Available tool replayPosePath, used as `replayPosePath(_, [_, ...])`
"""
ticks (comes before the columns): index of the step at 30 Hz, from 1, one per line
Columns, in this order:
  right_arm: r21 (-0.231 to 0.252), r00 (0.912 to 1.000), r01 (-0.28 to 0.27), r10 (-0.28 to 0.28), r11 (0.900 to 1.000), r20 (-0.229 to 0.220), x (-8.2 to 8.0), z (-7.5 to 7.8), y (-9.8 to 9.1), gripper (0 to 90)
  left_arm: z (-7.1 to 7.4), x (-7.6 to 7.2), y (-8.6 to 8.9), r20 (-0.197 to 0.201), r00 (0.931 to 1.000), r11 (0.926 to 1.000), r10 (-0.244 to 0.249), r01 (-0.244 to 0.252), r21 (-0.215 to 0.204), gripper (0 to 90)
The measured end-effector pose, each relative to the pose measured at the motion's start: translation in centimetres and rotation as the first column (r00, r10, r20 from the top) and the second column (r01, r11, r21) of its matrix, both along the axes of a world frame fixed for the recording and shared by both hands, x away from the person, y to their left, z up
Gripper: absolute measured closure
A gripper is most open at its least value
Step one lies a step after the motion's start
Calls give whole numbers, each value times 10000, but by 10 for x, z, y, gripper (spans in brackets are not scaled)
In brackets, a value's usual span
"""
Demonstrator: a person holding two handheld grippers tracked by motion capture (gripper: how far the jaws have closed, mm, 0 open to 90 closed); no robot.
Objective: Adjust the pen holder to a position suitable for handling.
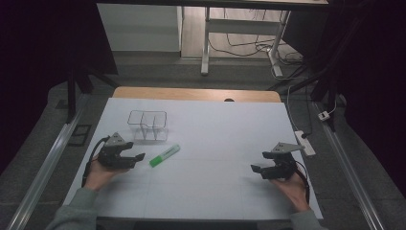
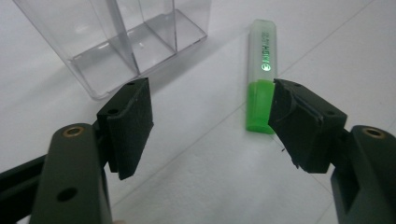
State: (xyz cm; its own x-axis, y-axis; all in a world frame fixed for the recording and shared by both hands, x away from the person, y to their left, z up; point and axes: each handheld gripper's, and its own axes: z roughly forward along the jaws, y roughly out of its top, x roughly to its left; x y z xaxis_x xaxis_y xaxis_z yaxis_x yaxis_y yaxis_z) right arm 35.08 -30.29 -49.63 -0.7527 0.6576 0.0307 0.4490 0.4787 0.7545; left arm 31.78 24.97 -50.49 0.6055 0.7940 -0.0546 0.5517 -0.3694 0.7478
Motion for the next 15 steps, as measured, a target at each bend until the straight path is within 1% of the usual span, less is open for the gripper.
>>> replayPosePath(2, [-20,10000,21,-21,10000,-59,0,0,0,217,3,3,2,-37,10000,9999,87,-87,-92,302])
replayPosePath(6, [-2,10000,-7,7,10000,-75,0,-1,0,219,6,9,6,-58,9996,9996,278,-278,-57,302])
replayPosePath(9, [-3,10000,4,-4,10000,-65,0,-1,1,219,8,14,9,-159,9987,9988,481,-482,-69,304])
replayPosePath(15, [-21,10000,45,-45,10000,-77,1,-1,1,220,14,23,17,-142,9970,9970,767,-767,61,322])
